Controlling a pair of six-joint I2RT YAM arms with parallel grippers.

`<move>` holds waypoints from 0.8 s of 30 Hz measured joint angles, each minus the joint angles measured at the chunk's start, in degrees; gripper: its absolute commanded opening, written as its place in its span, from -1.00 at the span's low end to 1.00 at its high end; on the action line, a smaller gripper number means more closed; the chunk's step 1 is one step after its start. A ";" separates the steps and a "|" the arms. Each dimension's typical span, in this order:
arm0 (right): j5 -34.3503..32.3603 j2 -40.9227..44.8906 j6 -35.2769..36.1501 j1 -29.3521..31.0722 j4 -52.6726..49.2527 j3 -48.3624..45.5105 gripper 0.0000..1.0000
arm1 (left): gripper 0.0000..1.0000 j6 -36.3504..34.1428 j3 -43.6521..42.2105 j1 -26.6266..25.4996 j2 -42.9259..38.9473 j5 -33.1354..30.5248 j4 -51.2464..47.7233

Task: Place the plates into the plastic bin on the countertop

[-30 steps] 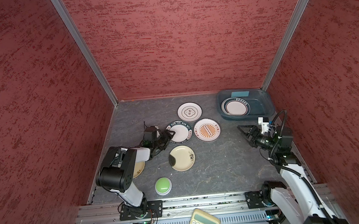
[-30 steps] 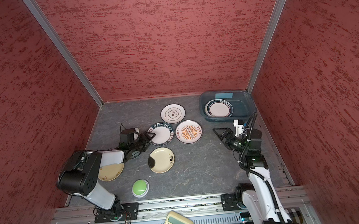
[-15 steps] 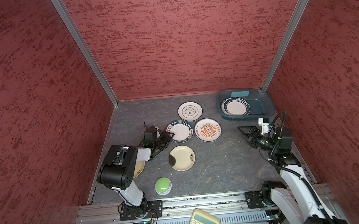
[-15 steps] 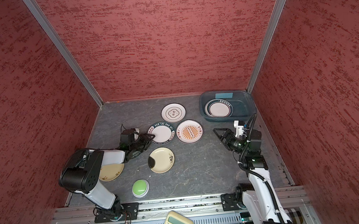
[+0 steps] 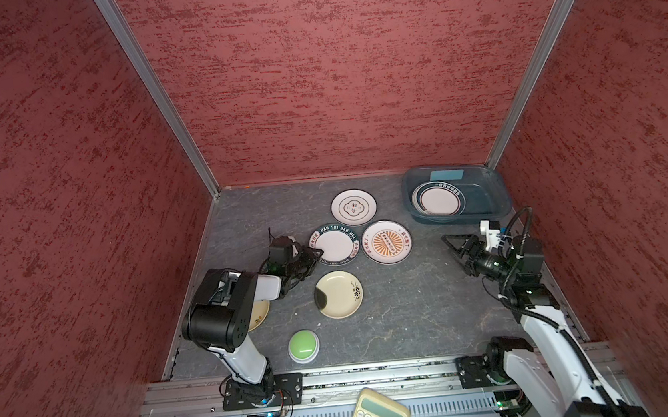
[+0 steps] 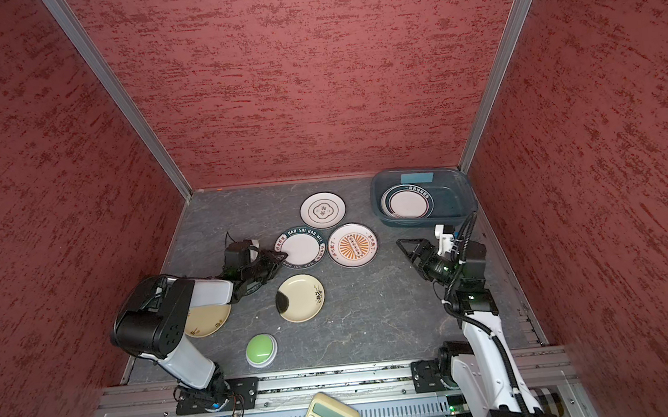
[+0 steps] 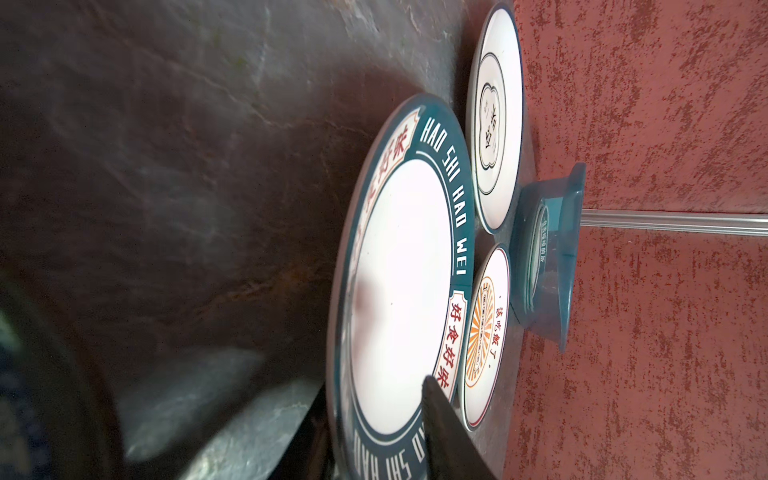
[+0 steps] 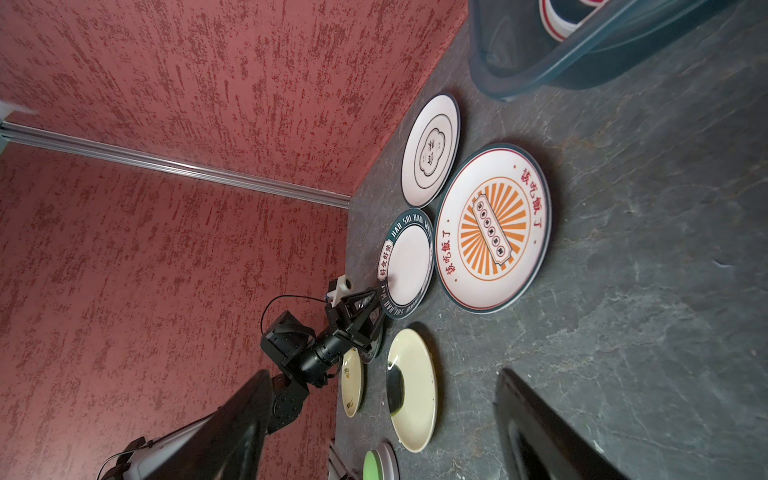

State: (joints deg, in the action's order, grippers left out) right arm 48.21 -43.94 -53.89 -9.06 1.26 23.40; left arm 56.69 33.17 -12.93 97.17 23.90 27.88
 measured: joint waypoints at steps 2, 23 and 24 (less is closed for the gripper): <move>0.00 0.00 -0.15 0.00 0.00 0.00 0.69 | -0.52 0.09 -0.02 0.00 0.09 0.00 0.04; 0.07 0.00 -0.31 0.00 0.02 0.00 0.70 | -1.00 0.57 -0.07 0.07 1.46 0.31 0.22; 0.07 0.00 -0.33 0.00 0.02 -0.02 0.70 | -1.00 0.52 -0.11 0.07 0.98 0.26 -0.07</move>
State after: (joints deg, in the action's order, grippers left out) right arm 48.27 -43.94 -54.22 -9.06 1.28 23.38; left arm 57.21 33.06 -12.86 98.15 24.16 27.81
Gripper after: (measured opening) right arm 0.850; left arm 0.074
